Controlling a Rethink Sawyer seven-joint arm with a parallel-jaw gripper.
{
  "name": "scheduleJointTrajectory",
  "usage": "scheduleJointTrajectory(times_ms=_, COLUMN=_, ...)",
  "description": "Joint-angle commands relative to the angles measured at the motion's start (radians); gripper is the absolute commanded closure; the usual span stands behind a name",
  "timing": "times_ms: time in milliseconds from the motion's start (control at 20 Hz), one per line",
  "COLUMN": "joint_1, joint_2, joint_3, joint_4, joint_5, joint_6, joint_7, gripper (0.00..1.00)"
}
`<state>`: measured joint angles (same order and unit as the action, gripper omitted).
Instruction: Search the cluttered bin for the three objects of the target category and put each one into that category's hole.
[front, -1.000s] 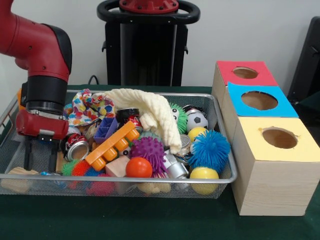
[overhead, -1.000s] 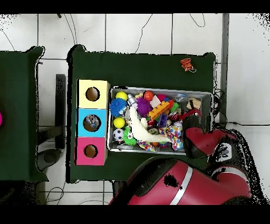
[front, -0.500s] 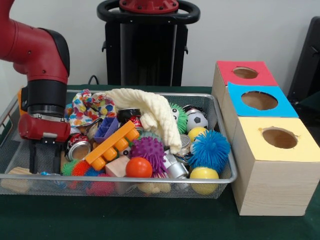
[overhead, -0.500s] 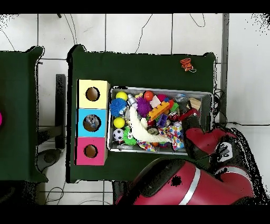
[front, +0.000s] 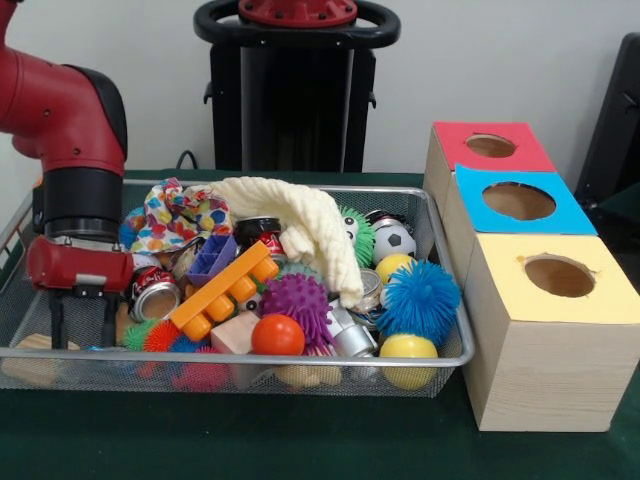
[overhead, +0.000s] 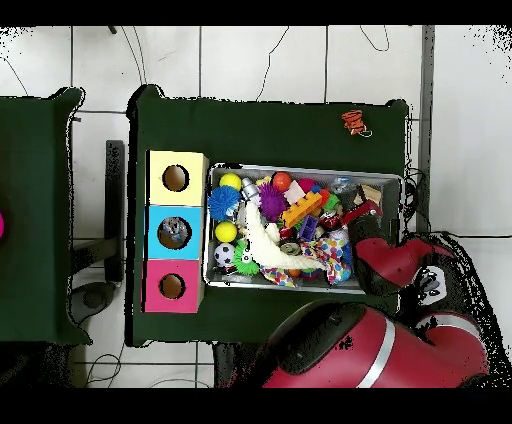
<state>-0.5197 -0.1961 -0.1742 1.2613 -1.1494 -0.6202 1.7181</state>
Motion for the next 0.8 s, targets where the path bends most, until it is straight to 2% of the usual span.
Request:
scheduleJointTrajectory(times_ms=50, joint_1=-0.014, joint_2=0.023, joint_3=0.124, joint_4=-0.047, joint_5=-0.017, joint_6=-0.041, joint_7=0.199, gripper=0.00)
scheduleJointTrajectory(times_ms=400, joint_1=-0.039, joint_2=0.018, joint_3=0.124, joint_4=-0.016, joint_5=0.084, joint_6=-0.180, joint_7=0.040, gripper=0.00)
scheduleJointTrajectory(times_ms=550, joint_1=-0.050, joint_2=0.010, joint_3=0.130, joint_4=0.000, joint_5=0.108, joint_6=-0.264, joint_7=0.009, gripper=0.00)
scheduleJointTrajectory(times_ms=800, joint_1=-0.055, joint_2=0.007, joint_3=0.124, joint_4=0.011, joint_5=0.140, joint_6=-0.349, joint_7=-0.015, gripper=0.00)
